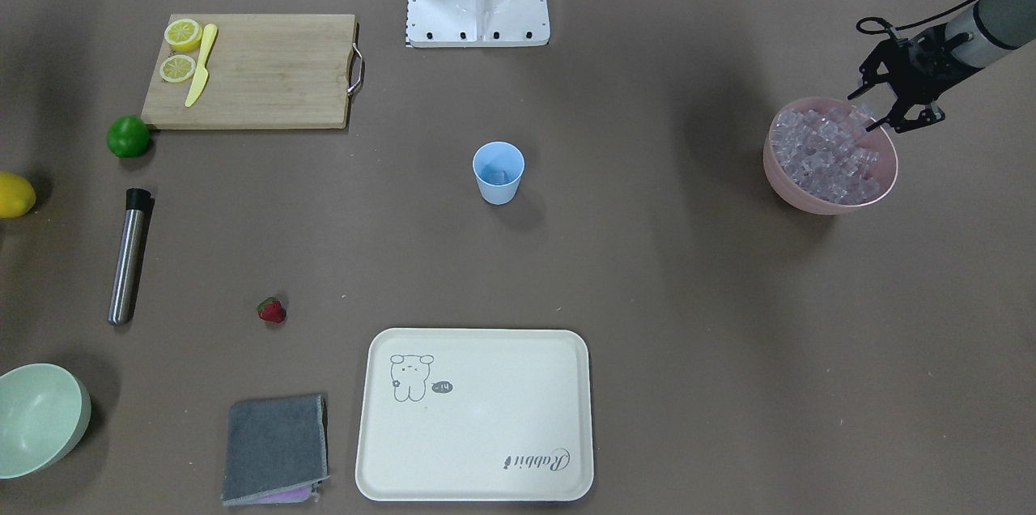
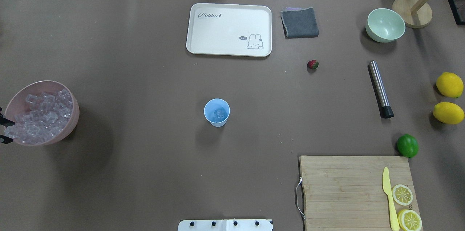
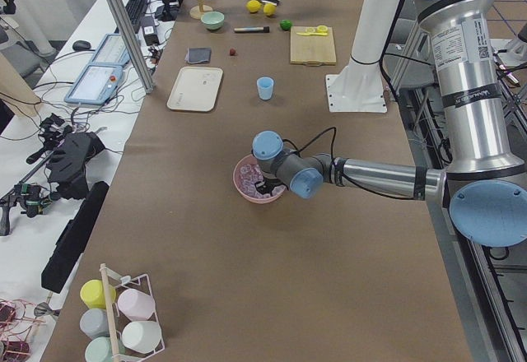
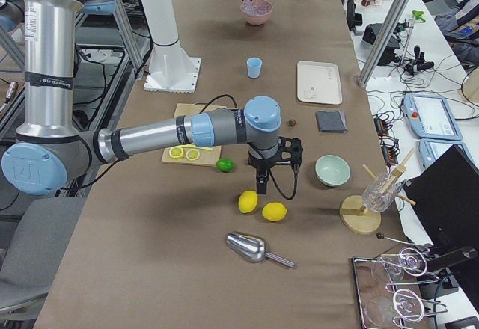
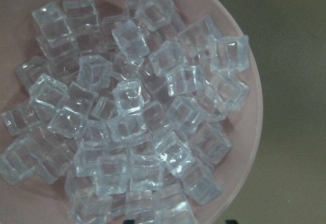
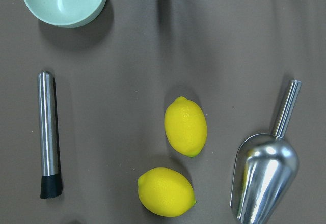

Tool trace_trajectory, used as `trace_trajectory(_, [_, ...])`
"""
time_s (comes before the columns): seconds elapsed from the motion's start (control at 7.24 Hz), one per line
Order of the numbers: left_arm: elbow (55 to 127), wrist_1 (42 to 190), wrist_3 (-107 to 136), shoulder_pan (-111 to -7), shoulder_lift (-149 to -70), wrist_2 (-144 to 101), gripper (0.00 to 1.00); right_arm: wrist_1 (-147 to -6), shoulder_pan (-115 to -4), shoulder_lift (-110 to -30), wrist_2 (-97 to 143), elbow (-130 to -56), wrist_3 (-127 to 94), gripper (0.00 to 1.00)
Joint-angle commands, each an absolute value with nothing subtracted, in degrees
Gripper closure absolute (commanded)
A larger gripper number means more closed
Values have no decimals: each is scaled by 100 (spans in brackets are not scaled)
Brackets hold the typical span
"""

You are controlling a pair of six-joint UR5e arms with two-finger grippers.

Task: Mash ice and strawberries in cup
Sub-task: 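Lower the left gripper into the bowl and grasp a third ice cube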

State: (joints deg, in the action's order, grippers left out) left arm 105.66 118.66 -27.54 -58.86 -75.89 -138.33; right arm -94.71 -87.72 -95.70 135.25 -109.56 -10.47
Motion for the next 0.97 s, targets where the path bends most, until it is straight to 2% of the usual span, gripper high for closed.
trace_trajectory(0.0, [10564,11865,-2751,-5880,-7629,-13825,62,-9475,-8771,-9597,13526,-10960,-1046,0])
trace_trajectory(0.14, [10564,11848,-2751,-5880,-7638,-13834,72,-9475,-8771,-9598,13526,-10951,-1037,0])
trace_trajectory(0.28, [10573,11839,-2734,-5880,-7664,-13834,90,-9475,-8771,-9606,13535,-10969,-1046,0])
trace_trajectory(0.41, [10608,11830,-2603,-5871,-7734,-13895,99,-9475,-8780,-9624,13526,-11030,-1046,0])
trace_trajectory(0.83, [10530,11778,-2418,-5871,-8119,-14175,100,-9475,-8771,-9633,13526,-11039,-1046,0])
